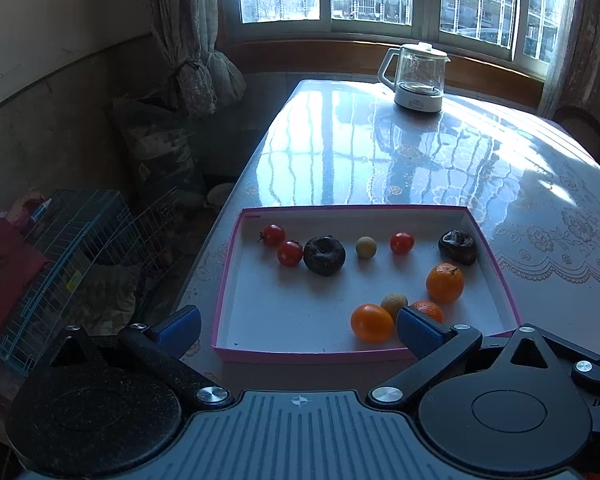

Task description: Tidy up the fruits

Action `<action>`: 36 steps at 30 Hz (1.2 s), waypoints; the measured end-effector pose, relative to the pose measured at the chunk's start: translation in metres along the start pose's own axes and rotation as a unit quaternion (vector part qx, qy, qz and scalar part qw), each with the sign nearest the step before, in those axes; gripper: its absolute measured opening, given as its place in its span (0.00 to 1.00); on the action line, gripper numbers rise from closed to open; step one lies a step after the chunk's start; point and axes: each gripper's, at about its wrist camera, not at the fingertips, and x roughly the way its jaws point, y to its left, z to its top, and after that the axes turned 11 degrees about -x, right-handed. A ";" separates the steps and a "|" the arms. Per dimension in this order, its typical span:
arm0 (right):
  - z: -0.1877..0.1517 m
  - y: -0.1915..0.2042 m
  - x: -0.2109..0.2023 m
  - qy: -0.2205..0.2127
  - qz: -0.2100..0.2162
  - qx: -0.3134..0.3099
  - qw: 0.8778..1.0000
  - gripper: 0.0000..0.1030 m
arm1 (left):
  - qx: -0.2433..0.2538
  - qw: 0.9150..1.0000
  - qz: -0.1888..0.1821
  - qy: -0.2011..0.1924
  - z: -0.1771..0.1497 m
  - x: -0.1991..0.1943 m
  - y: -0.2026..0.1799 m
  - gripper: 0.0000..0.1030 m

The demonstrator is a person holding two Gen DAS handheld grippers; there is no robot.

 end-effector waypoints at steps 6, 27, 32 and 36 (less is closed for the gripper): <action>-0.002 0.000 -0.003 0.005 -0.003 0.001 1.000 1.00 | 0.001 1.000 -0.002 0.007 -0.006 -0.003 -0.002 1.00; -0.004 -0.002 -0.010 0.002 -0.007 0.004 1.000 1.00 | 0.000 1.000 -0.002 0.013 -0.007 -0.005 -0.004 1.00; -0.004 -0.002 -0.011 0.003 -0.007 0.006 1.000 1.00 | 0.002 1.000 -0.005 0.016 -0.007 -0.005 -0.005 1.00; -0.005 -0.004 -0.011 0.003 -0.009 0.007 1.000 1.00 | 0.003 1.000 -0.010 0.019 -0.007 -0.004 -0.006 1.00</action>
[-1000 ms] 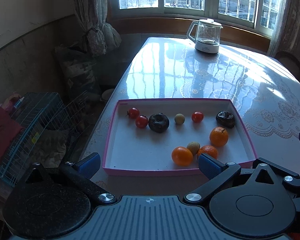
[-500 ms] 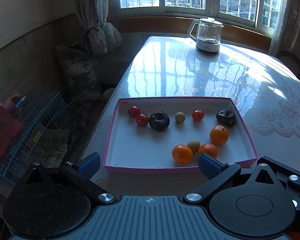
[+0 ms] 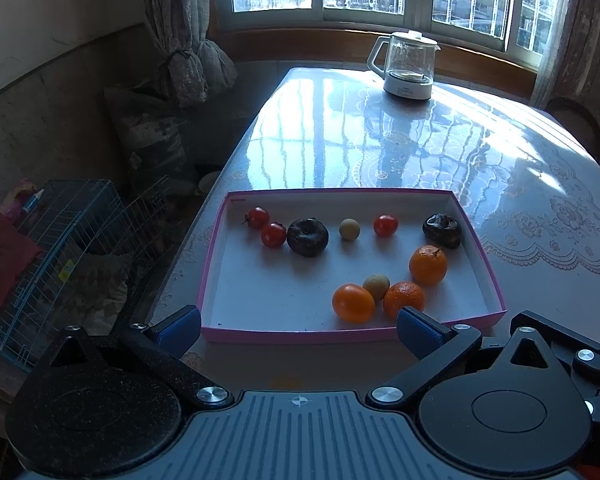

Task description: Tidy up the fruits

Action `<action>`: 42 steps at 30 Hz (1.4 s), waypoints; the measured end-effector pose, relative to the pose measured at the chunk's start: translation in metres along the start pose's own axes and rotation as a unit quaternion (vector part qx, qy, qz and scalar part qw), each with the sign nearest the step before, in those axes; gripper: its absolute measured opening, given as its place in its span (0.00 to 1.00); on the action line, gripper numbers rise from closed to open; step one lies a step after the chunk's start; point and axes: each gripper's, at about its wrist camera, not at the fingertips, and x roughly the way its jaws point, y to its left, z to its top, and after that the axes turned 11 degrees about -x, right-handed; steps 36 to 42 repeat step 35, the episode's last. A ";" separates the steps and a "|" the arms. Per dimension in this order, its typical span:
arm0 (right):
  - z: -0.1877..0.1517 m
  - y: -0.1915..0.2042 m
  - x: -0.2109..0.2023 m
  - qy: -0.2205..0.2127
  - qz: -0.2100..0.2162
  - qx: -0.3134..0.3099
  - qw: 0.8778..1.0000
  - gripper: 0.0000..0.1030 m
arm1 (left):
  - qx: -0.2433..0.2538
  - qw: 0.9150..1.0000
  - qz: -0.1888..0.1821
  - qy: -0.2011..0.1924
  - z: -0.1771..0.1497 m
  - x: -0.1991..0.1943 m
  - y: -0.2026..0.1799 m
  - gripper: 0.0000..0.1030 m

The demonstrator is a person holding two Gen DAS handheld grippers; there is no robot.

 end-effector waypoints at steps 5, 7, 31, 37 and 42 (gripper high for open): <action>0.000 -0.001 0.002 0.003 -0.001 0.002 1.000 1.00 | 0.006 1.000 -0.004 0.000 -0.001 0.001 -0.002 1.00; -0.001 -0.001 0.002 0.002 -0.001 0.002 1.000 1.00 | 0.006 1.000 -0.005 -0.002 0.000 0.000 -0.002 1.00; -0.002 -0.005 0.004 0.004 -0.005 0.004 1.000 1.00 | -0.039 0.999 -0.001 -0.024 -0.001 0.000 0.011 1.00; -0.003 -0.006 0.005 0.005 -0.005 0.005 1.000 1.00 | -0.022 1.000 -0.011 -0.011 0.000 0.004 0.005 1.00; -0.003 -0.006 0.005 0.005 -0.005 0.005 1.000 1.00 | -0.022 1.000 -0.011 -0.011 0.000 0.004 0.005 1.00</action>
